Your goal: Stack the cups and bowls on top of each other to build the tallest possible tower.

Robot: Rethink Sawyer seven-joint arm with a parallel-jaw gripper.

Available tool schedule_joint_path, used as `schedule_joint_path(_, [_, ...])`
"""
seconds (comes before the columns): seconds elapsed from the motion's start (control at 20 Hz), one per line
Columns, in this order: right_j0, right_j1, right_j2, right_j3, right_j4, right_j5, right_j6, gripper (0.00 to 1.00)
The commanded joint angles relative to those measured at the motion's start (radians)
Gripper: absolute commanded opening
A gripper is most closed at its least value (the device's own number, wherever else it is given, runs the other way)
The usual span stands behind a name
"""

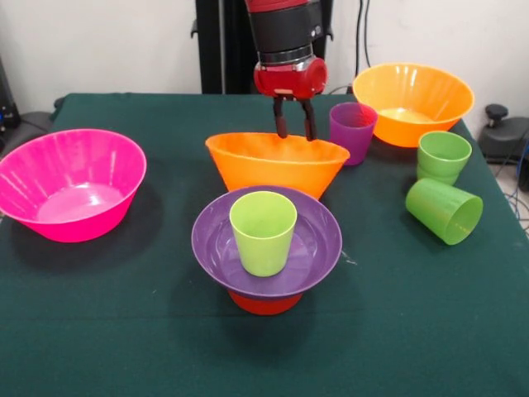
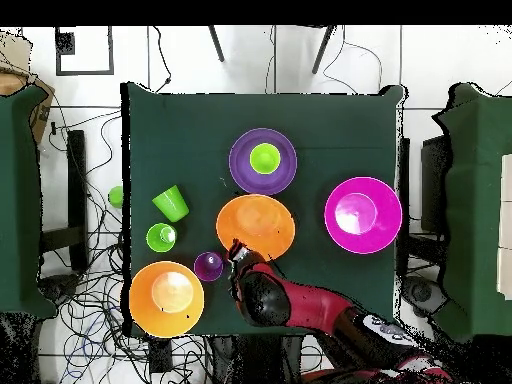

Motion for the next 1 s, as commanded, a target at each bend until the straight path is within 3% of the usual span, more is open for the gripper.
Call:
schedule_joint_path(0.05, [0.055,0.016,0.019,-0.025,-0.008,0.083,0.077,1.00])
schedule_joint_path(0.25, [0.091,0.012,-0.016,-0.028,-0.007,0.032,0.091,1.00])
schedule_joint_path(0.3, [0.100,0.011,-0.025,-0.029,-0.006,0.019,0.094,0.00])
schedule_joint_path(0.95, [0.113,0.015,-0.016,-0.030,0.016,0.007,0.128,0.00])
schedule_joint_path(1.0, [0.115,0.016,-0.018,-0.033,0.015,0.006,0.127,1.00])
